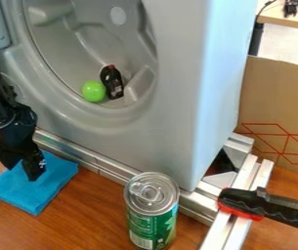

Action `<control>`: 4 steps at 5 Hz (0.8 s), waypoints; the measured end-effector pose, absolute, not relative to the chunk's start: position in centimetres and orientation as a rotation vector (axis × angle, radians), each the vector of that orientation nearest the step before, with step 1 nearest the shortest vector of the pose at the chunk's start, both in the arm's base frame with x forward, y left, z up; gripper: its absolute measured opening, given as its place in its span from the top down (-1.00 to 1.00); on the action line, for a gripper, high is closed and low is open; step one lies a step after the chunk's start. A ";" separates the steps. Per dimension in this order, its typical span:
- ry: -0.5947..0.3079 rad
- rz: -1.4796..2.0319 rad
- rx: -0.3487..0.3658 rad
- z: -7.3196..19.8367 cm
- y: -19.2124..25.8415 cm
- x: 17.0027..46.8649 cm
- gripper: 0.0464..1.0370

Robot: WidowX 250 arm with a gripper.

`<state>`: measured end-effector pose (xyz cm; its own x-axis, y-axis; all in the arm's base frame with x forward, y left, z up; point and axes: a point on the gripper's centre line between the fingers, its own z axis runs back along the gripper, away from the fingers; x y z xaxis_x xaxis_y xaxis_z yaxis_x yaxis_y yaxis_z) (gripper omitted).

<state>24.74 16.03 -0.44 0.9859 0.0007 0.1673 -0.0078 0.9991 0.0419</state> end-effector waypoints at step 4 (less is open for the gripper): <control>-0.125 0.089 -0.011 -2.8 14.9 23.9 -0.92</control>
